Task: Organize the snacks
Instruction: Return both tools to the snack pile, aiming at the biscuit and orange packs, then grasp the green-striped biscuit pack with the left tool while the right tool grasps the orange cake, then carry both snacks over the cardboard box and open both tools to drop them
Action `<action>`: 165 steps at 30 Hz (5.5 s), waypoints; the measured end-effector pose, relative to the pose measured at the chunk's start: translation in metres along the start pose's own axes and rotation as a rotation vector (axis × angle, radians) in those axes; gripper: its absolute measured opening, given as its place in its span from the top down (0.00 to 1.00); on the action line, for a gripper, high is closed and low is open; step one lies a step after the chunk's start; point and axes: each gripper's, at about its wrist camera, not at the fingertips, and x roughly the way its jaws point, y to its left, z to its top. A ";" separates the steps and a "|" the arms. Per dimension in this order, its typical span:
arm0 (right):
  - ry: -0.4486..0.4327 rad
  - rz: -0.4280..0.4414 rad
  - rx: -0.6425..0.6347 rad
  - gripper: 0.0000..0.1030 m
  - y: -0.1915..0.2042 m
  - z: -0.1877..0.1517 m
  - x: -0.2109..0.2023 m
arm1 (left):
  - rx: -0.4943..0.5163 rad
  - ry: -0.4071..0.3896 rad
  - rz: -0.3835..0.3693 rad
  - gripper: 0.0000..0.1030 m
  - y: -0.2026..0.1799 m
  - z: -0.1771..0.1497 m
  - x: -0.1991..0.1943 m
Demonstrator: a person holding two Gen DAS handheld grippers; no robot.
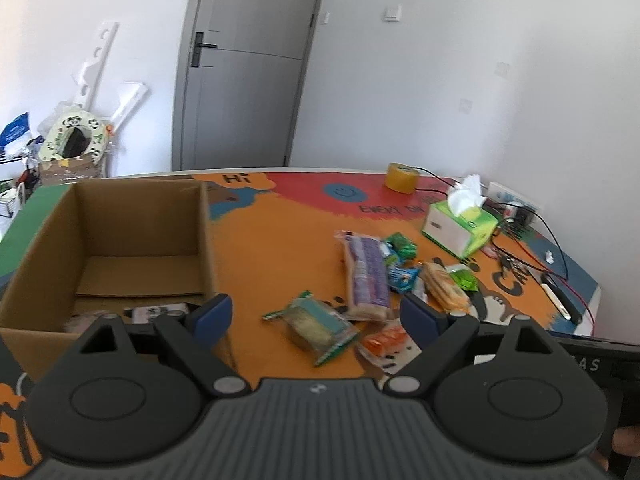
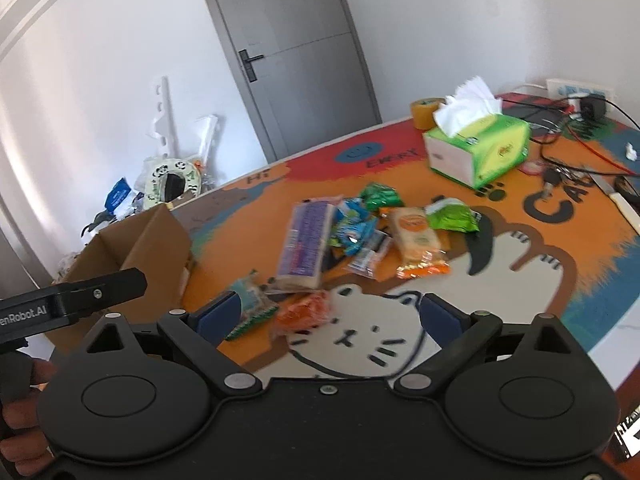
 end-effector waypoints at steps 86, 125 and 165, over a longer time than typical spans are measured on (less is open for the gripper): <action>0.089 0.018 0.033 0.30 -0.032 -0.006 0.064 | 0.001 0.130 0.081 0.53 -0.015 -0.033 0.106; -0.001 -0.048 -0.046 0.50 0.003 -0.005 0.047 | 0.031 0.035 0.064 0.54 -0.016 -0.022 0.072; -0.077 0.206 -0.176 0.50 0.117 0.022 0.043 | -0.087 -0.166 0.204 0.54 0.070 0.019 -0.022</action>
